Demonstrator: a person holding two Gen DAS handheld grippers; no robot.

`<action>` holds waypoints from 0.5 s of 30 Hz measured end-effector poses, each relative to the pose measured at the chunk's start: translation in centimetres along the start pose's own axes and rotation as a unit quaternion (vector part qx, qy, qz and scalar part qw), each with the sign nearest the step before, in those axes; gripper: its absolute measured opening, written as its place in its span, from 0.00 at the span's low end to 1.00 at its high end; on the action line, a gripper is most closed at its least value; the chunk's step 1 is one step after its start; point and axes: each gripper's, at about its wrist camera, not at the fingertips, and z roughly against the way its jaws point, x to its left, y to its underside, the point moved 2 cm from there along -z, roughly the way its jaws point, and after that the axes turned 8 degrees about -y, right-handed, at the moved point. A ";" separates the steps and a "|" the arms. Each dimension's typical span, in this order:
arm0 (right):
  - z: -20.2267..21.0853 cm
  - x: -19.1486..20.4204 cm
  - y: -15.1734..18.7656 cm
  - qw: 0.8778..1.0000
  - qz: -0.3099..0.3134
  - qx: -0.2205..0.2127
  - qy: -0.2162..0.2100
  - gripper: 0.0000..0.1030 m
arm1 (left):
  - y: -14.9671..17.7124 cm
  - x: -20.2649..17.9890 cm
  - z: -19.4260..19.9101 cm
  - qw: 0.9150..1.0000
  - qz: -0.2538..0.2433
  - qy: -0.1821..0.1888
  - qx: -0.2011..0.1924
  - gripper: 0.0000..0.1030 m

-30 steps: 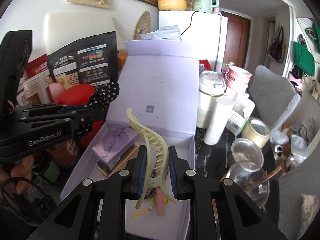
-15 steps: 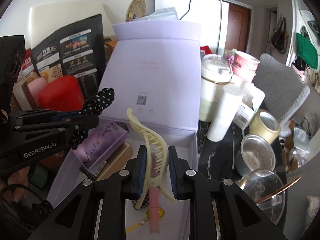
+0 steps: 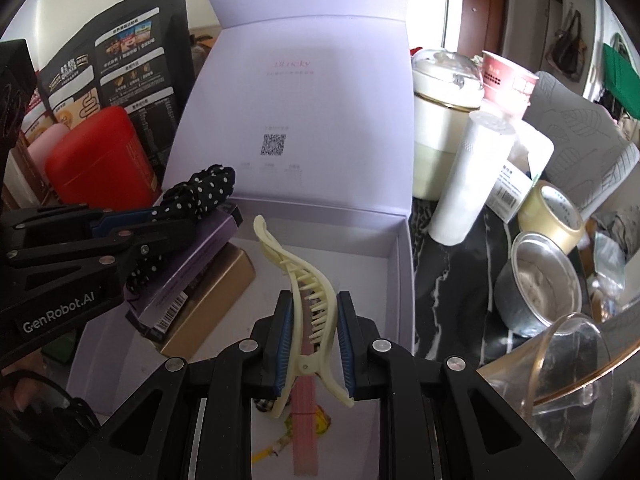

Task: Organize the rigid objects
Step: 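Lower the scrunchie onto the purple box with the left tool while the right tool lowers the clip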

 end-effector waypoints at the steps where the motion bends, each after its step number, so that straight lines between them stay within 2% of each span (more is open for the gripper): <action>1: -0.3 -0.1 0.1 1.000 -0.002 0.004 -0.001 0.21 | 0.0 0.0 -0.1 1.000 0.000 -0.001 0.001 0.16; 15: -1.6 -0.2 0.3 1.000 -0.003 0.022 -0.001 0.21 | -0.1 -0.1 -0.1 1.000 -0.011 -0.006 0.006 0.17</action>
